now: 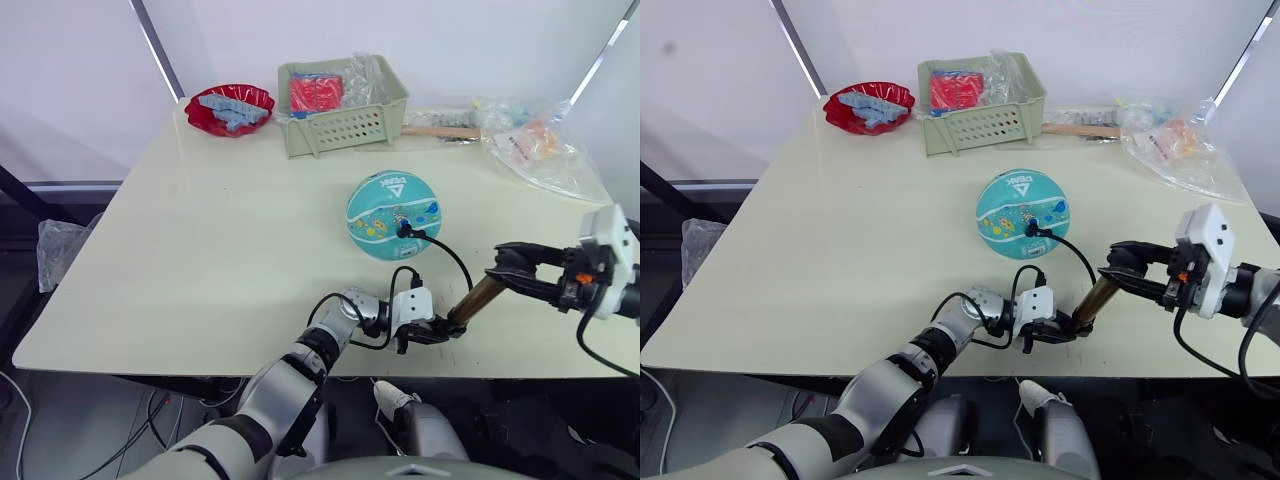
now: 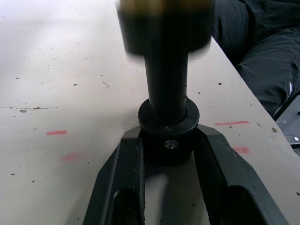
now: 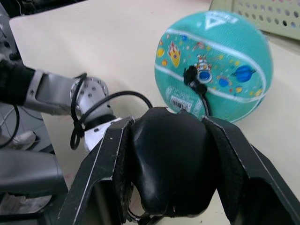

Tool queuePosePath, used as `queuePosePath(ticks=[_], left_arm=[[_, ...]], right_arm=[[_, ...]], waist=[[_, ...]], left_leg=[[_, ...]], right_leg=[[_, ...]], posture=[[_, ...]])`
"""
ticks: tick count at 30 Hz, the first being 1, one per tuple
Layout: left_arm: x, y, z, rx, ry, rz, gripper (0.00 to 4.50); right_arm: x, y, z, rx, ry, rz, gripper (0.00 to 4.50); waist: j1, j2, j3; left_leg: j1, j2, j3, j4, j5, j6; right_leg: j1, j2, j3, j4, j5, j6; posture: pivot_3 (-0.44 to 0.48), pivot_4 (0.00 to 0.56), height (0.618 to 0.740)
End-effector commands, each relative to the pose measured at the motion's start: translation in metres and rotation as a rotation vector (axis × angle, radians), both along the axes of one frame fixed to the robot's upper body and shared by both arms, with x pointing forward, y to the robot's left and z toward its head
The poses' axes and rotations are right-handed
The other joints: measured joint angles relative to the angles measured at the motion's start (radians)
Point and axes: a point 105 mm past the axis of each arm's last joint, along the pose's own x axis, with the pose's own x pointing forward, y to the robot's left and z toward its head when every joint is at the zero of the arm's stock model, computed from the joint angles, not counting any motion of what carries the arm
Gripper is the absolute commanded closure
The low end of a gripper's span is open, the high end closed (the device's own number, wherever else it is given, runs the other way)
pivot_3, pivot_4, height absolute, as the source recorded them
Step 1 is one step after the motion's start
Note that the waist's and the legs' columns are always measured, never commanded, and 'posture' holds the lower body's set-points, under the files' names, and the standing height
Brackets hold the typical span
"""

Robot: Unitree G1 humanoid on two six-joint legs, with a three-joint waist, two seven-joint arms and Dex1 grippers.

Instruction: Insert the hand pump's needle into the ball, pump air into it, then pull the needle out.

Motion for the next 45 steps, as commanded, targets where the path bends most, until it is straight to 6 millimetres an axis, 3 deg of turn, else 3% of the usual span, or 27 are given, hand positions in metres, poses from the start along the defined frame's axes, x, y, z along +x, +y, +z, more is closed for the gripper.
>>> queuePosePath(ticks=[1, 5, 13, 26, 33, 37, 45], left_arm=[[-0.017, 0.022, -0.037, 0.147, 0.100, -0.005, 3.45], [-0.017, 0.022, -0.038, 0.147, 0.102, -0.004, 3.45], [-0.018, 0.023, -0.038, 0.149, 0.103, -0.005, 3.45], [-0.018, 0.021, -0.038, 0.149, 0.103, -0.010, 3.45], [-0.019, 0.021, -0.039, 0.150, 0.103, -0.009, 3.45], [-0.019, 0.020, -0.038, 0.149, 0.103, -0.010, 3.45], [-0.017, 0.021, -0.037, 0.150, 0.098, -0.007, 3.45]], right_arm=[[-0.003, -0.003, -0.030, -0.057, 0.049, -0.021, 2.71], [-0.008, 0.000, -0.037, -0.066, 0.047, -0.007, 2.71], [-0.006, -0.003, -0.004, 0.005, -0.044, 0.006, 2.71], [0.003, -0.027, 0.090, 0.092, -0.182, -0.058, 2.71], [0.004, -0.037, 0.123, 0.099, -0.242, -0.088, 2.71], [0.006, -0.042, 0.137, 0.108, -0.284, -0.108, 2.71], [0.004, -0.041, 0.146, 0.109, -0.292, -0.099, 2.71]], waist=[[0.001, 0.000, 0.000], [0.000, 0.000, -0.001], [0.001, 0.000, -0.001], [0.001, 0.007, 0.004], [0.002, 0.007, 0.005], [0.002, 0.007, 0.005], [0.002, 0.008, 0.005]], left_leg=[[0.000, 0.000, 0.000, 0.000, 0.000, 0.000], [0.000, 0.000, 0.000, 0.000, 0.000, 0.000], [0.001, 0.000, 0.000, 0.000, 0.000, 0.000], [-0.001, -0.001, 0.001, 0.000, 0.000, 0.000], [-0.002, -0.001, 0.002, 0.000, 0.000, 0.000], [-0.002, -0.001, 0.002, 0.000, 0.000, 0.000], [-0.002, -0.002, 0.002, 0.000, 0.000, 0.000]], right_leg=[[0.000, 0.000, 0.000, 0.000, 0.000, 0.000], [0.000, 0.000, 0.000, 0.000, 0.000, 0.000], [0.001, 0.000, 0.000, 0.000, 0.000, -0.001], [-0.001, -0.001, 0.001, 0.000, 0.002, -0.002], [-0.001, -0.001, 0.001, 0.000, 0.002, -0.002], [-0.001, -0.002, 0.001, 0.000, 0.002, -0.002], [-0.002, -0.002, 0.001, 0.000, 0.002, -0.002]], posture=[[0.000, 0.150, 0.738], [0.000, 0.150, 0.738], [0.000, 0.150, 0.738], [0.000, 0.150, 0.738], [0.000, 0.150, 0.738], [0.000, 0.150, 0.738], [0.000, 0.150, 0.738]])
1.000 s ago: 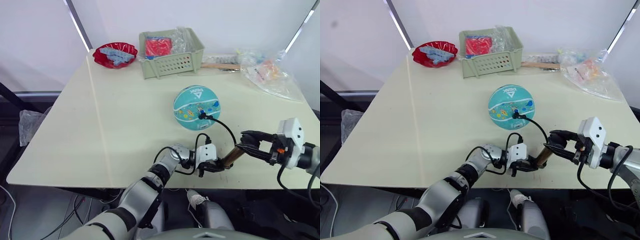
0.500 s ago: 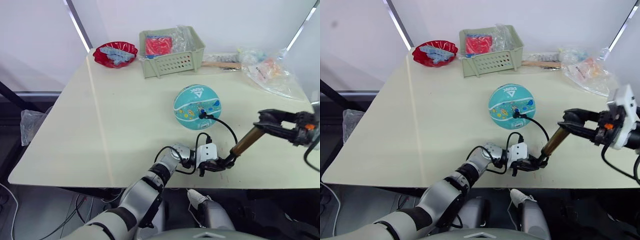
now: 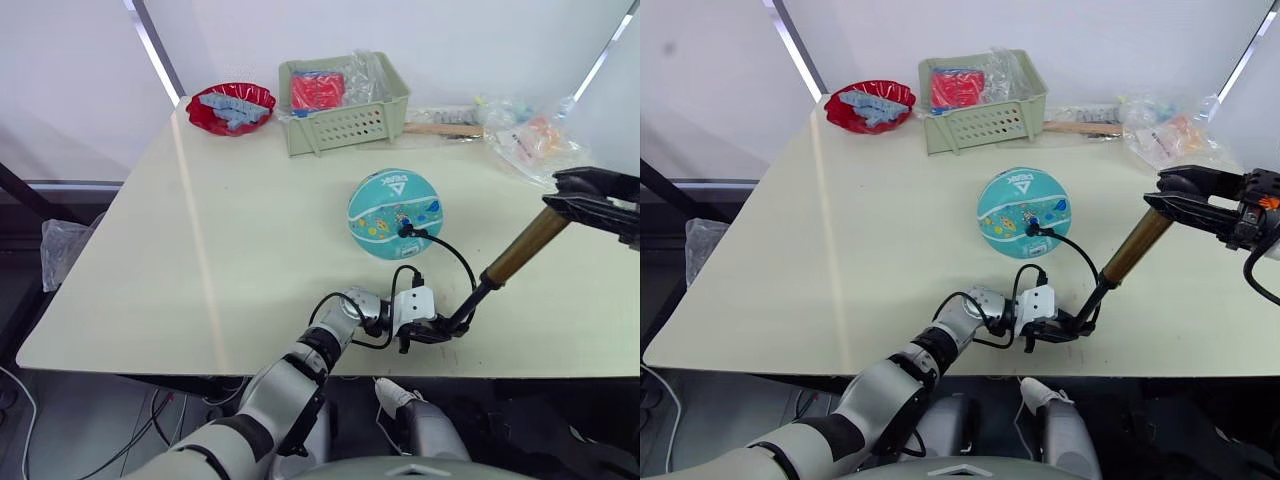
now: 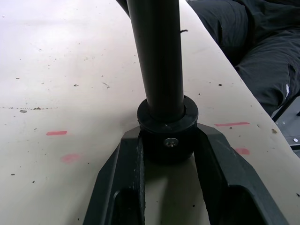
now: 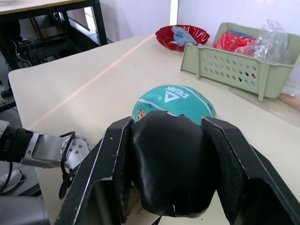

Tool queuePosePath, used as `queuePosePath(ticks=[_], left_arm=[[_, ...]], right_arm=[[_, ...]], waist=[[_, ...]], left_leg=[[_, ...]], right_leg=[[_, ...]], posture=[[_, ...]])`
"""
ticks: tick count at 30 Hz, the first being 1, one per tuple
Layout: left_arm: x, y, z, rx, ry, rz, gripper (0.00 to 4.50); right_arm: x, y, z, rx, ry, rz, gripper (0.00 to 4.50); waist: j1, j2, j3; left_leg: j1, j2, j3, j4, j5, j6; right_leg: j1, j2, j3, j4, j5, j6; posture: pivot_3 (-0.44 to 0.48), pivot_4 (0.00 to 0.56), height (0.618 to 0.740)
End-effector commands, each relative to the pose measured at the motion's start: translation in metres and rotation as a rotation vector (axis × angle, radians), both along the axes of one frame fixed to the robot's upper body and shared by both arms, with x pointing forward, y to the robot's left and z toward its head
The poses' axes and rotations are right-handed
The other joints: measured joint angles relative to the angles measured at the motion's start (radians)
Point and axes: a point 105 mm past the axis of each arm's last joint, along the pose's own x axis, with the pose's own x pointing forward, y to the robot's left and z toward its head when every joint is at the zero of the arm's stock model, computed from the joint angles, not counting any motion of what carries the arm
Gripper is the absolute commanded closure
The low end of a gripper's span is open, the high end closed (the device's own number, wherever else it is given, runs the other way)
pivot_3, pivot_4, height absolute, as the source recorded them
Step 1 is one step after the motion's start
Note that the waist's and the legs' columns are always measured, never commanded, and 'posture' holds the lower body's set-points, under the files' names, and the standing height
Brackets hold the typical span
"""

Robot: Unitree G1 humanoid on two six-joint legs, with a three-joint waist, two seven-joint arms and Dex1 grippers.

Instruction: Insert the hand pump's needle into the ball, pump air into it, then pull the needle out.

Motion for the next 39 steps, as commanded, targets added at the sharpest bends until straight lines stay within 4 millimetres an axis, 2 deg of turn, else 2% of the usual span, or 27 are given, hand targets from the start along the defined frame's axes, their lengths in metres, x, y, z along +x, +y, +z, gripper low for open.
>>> queuePosePath(ticks=[1, 5, 11, 20, 24, 30, 35, 39], left_arm=[[-0.017, 0.023, -0.040, 0.160, 0.099, -0.004, 3.45], [-0.016, 0.024, -0.039, 0.162, 0.098, -0.006, 3.45], [-0.016, 0.025, -0.039, 0.165, 0.097, -0.006, 3.45], [-0.015, 0.025, -0.039, 0.163, 0.096, -0.004, 3.45], [-0.016, 0.025, -0.039, 0.162, 0.098, -0.002, 3.45], [-0.014, 0.024, -0.039, 0.162, 0.097, 0.002, 3.45], [-0.015, 0.025, -0.040, 0.163, 0.097, 0.002, 3.45], [-0.016, 0.024, -0.040, 0.165, 0.096, -0.005, 3.45]], right_arm=[[-0.005, -0.012, 0.036, -0.004, -0.152, -0.068, 2.71], [-0.004, -0.011, 0.028, -0.020, -0.119, -0.061, 2.71], [-0.003, 0.000, -0.012, -0.072, -0.021, -0.018, 2.71], [-0.004, 0.018, -0.058, -0.055, 0.072, 0.037, 2.75], [-0.006, 0.029, -0.087, -0.012, 0.124, 0.052, 2.75], [-0.007, 0.039, -0.118, 0.000, 0.131, 0.050, 2.75], [-0.005, 0.040, -0.129, 0.032, 0.087, 0.004, 2.75], [-0.005, 0.039, -0.117, 0.057, 0.030, -0.003, 2.75]], waist=[[0.000, 0.000, 0.000], [0.000, 0.000, 0.000], [-0.001, -0.001, -0.001], [-0.003, -0.004, -0.003], [-0.004, -0.006, -0.005], [-0.004, -0.008, -0.007], [-0.005, -0.009, -0.009], [-0.005, -0.009, -0.009]], left_leg=[[0.000, 0.000, 0.000, 0.000, 0.000, 0.000], [0.000, 0.000, 0.000, 0.000, 0.000, 0.000], [0.000, 0.000, 0.000, 0.000, 0.000, 0.000], [0.002, 0.001, -0.001, 0.000, 0.000, 0.000], [0.002, 0.002, -0.001, 0.000, 0.000, 0.000], [0.003, 0.002, -0.001, 0.000, 0.000, 0.000], [0.004, 0.003, -0.002, 0.000, 0.000, 0.000], [0.004, 0.003, -0.001, 0.000, 0.000, 0.000]], right_leg=[[0.000, 0.000, 0.000, 0.000, 0.000, 0.000], [0.000, 0.000, 0.000, 0.000, 0.000, 0.000], [0.000, 0.000, 0.000, 0.000, 0.000, 0.000], [0.002, 0.001, 0.000, 0.000, 0.000, 0.000], [0.002, 0.002, -0.001, 0.000, 0.000, 0.000], [0.002, 0.003, 0.000, 0.000, -0.001, 0.000], [0.003, 0.005, 0.000, 0.001, -0.001, 0.001], [0.003, 0.004, 0.000, 0.000, -0.001, 0.000]], posture=[[0.000, 0.150, 0.738], [0.000, 0.150, 0.738], [0.000, 0.150, 0.738], [0.000, 0.150, 0.738], [0.000, 0.150, 0.738], [0.000, 0.150, 0.738], [0.000, 0.150, 0.738], [0.000, 0.150, 0.738]])
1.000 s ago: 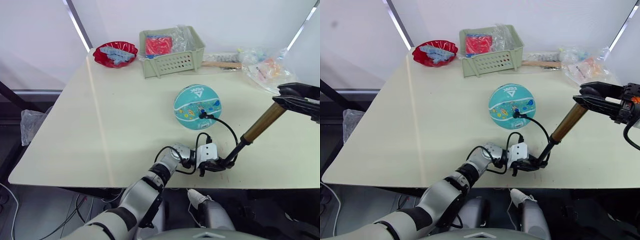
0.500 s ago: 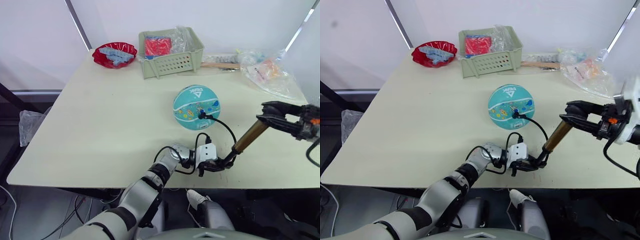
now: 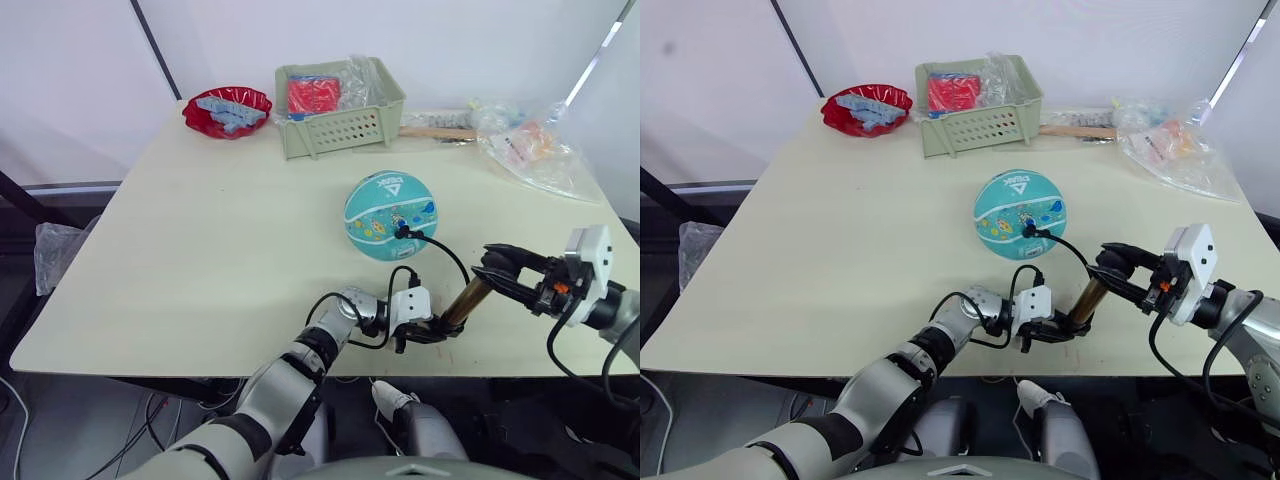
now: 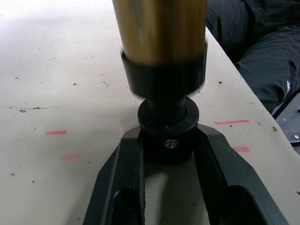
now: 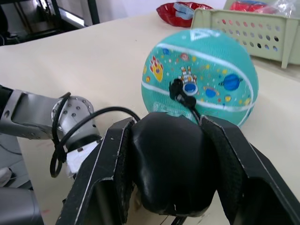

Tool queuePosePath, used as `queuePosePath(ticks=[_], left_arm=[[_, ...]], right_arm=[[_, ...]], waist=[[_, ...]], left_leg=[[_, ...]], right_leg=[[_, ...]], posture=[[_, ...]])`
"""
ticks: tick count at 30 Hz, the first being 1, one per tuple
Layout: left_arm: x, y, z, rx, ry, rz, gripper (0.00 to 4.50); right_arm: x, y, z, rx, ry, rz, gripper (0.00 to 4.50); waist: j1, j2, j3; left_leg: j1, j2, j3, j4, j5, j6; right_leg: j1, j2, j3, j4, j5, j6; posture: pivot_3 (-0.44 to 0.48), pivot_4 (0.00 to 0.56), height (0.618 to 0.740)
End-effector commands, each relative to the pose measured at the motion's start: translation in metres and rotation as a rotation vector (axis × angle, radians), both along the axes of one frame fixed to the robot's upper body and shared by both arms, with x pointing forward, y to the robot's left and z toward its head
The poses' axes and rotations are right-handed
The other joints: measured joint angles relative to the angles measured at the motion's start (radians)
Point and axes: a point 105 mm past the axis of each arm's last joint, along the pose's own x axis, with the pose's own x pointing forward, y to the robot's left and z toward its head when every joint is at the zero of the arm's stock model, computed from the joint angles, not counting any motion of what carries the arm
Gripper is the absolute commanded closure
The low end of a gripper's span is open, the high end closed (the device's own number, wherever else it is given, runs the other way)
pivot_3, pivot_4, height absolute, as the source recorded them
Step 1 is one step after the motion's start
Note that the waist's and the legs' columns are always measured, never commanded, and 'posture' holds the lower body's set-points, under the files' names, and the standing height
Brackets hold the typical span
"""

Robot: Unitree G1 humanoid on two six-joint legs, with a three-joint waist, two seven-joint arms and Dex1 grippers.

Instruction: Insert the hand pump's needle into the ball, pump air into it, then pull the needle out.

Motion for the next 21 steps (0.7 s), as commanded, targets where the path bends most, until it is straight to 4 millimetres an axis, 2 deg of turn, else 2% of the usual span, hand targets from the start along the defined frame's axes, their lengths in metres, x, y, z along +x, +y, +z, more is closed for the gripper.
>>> queuePosePath(ticks=[1, 9, 12, 15, 21], left_arm=[[-0.018, 0.018, -0.036, 0.146, 0.092, -0.015, 3.45], [-0.017, 0.017, -0.036, 0.149, 0.087, -0.020, 3.45], [-0.018, 0.017, -0.036, 0.150, 0.088, -0.022, 3.45], [-0.018, 0.018, -0.036, 0.152, 0.089, -0.023, 3.45], [-0.019, 0.017, -0.036, 0.150, 0.088, -0.024, 3.45]], right_arm=[[-0.003, 0.003, 0.005, 0.035, -0.008, 0.018, 2.75], [-0.006, 0.002, 0.053, 0.128, -0.139, 0.040, 2.75], [-0.007, -0.001, 0.062, 0.129, -0.157, 0.037, 2.75], [-0.006, -0.006, 0.075, 0.123, -0.194, 0.031, 2.75], [-0.007, -0.021, 0.117, 0.114, -0.281, 0.009, 2.75]], waist=[[0.000, 0.000, 0.000], [0.001, 0.006, 0.004], [0.001, 0.007, 0.005], [0.001, 0.008, 0.006], [0.002, 0.010, 0.008]], left_leg=[[0.000, 0.000, 0.000, 0.000, 0.000, 0.000], [-0.002, -0.001, 0.000, 0.000, 0.000, 0.000], [-0.002, -0.001, 0.001, 0.000, 0.000, 0.000], [-0.002, -0.001, 0.001, 0.000, 0.000, 0.000], [-0.003, -0.001, 0.002, 0.000, 0.000, 0.000]], right_leg=[[0.000, 0.000, 0.000, 0.000, 0.000, 0.000], [-0.001, -0.001, 0.000, 0.000, 0.001, -0.001], [-0.002, 0.000, 0.000, 0.000, 0.001, -0.001], [-0.002, 0.000, 0.000, 0.000, 0.001, -0.001], [-0.002, -0.001, 0.001, 0.000, 0.001, -0.001]], posture=[[0.000, 0.150, 0.738], [0.000, 0.150, 0.738], [0.000, 0.150, 0.738], [0.000, 0.150, 0.738], [0.000, 0.150, 0.738]])
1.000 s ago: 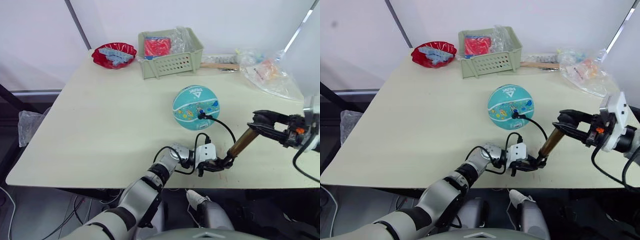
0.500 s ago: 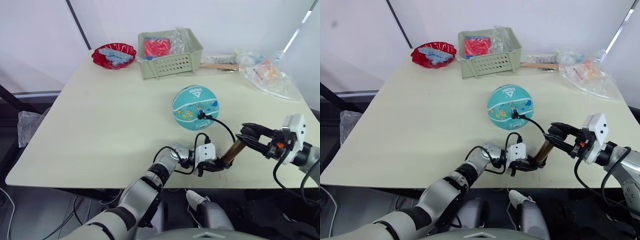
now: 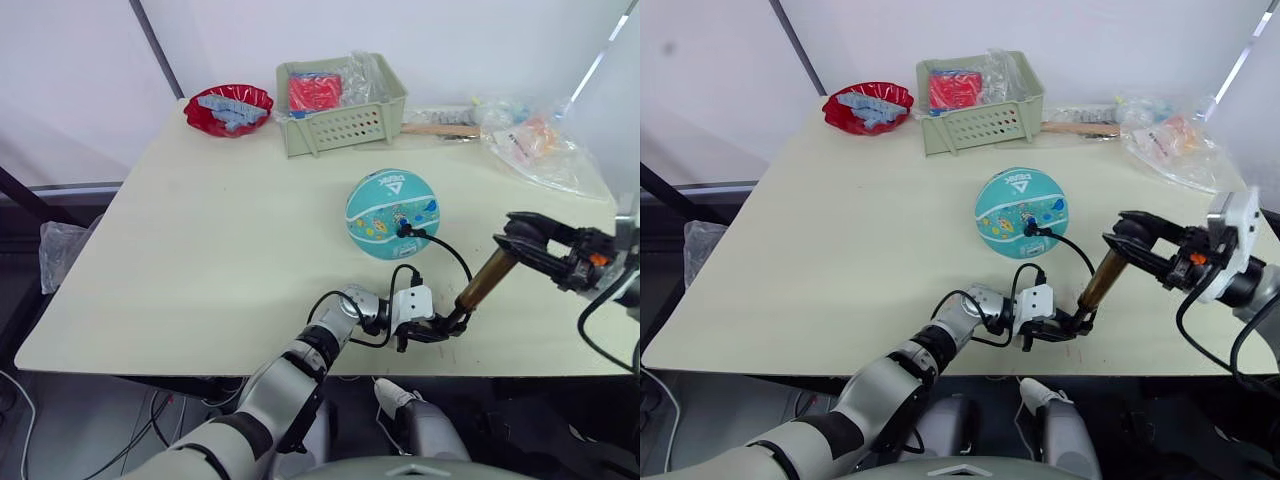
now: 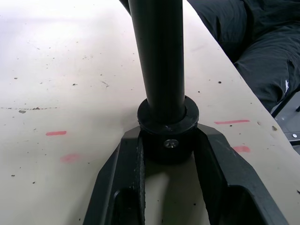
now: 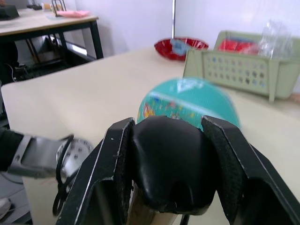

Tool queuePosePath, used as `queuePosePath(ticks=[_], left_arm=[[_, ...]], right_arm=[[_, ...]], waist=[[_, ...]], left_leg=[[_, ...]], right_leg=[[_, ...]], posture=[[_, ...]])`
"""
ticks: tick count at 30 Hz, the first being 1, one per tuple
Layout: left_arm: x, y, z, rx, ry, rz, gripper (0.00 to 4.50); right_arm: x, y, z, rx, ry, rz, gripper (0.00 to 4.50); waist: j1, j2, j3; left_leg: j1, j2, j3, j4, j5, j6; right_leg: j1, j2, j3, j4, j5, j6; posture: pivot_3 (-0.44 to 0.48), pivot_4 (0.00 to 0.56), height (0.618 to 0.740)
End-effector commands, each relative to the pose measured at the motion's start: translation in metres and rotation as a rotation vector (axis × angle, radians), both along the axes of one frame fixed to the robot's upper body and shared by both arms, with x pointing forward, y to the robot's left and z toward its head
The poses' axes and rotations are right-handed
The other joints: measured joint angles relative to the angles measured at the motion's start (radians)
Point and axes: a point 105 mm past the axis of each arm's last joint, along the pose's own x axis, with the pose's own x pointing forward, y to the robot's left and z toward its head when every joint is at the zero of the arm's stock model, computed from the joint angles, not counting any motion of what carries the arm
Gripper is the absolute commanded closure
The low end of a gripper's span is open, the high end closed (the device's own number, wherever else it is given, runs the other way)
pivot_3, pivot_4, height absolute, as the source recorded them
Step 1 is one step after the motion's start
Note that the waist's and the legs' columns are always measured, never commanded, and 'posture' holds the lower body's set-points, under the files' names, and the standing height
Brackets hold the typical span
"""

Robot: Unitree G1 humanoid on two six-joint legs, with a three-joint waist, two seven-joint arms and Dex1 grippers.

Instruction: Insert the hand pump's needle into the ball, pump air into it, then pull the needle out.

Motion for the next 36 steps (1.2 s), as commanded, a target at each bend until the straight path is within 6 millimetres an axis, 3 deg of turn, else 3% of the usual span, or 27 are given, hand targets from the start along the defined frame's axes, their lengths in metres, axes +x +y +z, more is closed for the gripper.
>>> queuePosePath(ticks=[1, 8, 15, 22, 30, 35, 36], left_arm=[[-0.019, 0.021, -0.040, 0.158, 0.097, -0.012, 3.45], [-0.019, 0.020, -0.040, 0.158, 0.097, -0.011, 3.45], [-0.019, 0.020, -0.040, 0.159, 0.095, -0.013, 3.45], [-0.019, 0.020, -0.039, 0.157, 0.092, -0.017, 3.45], [-0.020, 0.020, -0.040, 0.155, 0.097, -0.017, 3.45], [-0.020, 0.021, -0.040, 0.154, 0.098, -0.015, 3.45], [-0.020, 0.022, -0.040, 0.154, 0.099, -0.015, 3.45]], right_arm=[[-0.010, -0.010, 0.054, 0.033, -0.181, -0.010, 2.75], [-0.012, -0.015, 0.084, 0.058, -0.238, -0.018, 2.76], [-0.012, -0.016, 0.095, 0.056, -0.263, -0.034, 2.76], [-0.009, 0.003, 0.025, 0.014, -0.033, -0.004, 2.76], [-0.005, 0.003, -0.032, -0.012, 0.031, -0.062, 2.77], [-0.006, 0.008, -0.057, 0.005, 0.069, -0.078, 2.77], [-0.009, 0.011, -0.069, -0.003, 0.110, -0.060, 2.78]], waist=[[0.001, 0.000, 0.000], [0.001, 0.001, 0.001], [0.001, 0.006, 0.005], [0.002, 0.002, 0.003], [-0.002, -0.009, -0.007], [-0.002, -0.010, -0.008], [-0.002, -0.010, -0.009]], left_leg=[[0.000, 0.000, 0.000, 0.000, 0.000, 0.000], [-0.001, 0.000, 0.000, 0.000, 0.000, 0.000], [-0.003, -0.002, 0.000, 0.000, 0.000, 0.000], [-0.002, -0.002, -0.001, 0.000, 0.000, 0.000], [0.003, 0.002, -0.002, 0.000, 0.000, 0.000], [0.003, 0.002, -0.003, -0.001, 0.000, 0.000], [0.003, 0.002, -0.002, -0.001, 0.000, 0.000]], right_leg=[[0.000, 0.000, 0.000, 0.000, 0.000, 0.000], [0.000, 0.000, 0.000, 0.000, 0.000, 0.000], [-0.002, -0.002, 0.000, 0.000, 0.000, 0.000], [-0.001, -0.001, -0.001, 0.000, 0.000, 0.000], [0.002, 0.003, -0.001, 0.000, -0.002, 0.003], [0.002, 0.003, -0.001, 0.000, -0.001, 0.001], [0.002, 0.003, 0.000, 0.000, -0.001, 0.000]], posture=[[0.000, 0.150, 0.738], [0.000, 0.150, 0.738], [0.000, 0.150, 0.738], [0.000, 0.150, 0.738], [0.000, 0.150, 0.738], [0.000, 0.150, 0.738], [0.000, 0.150, 0.738]])
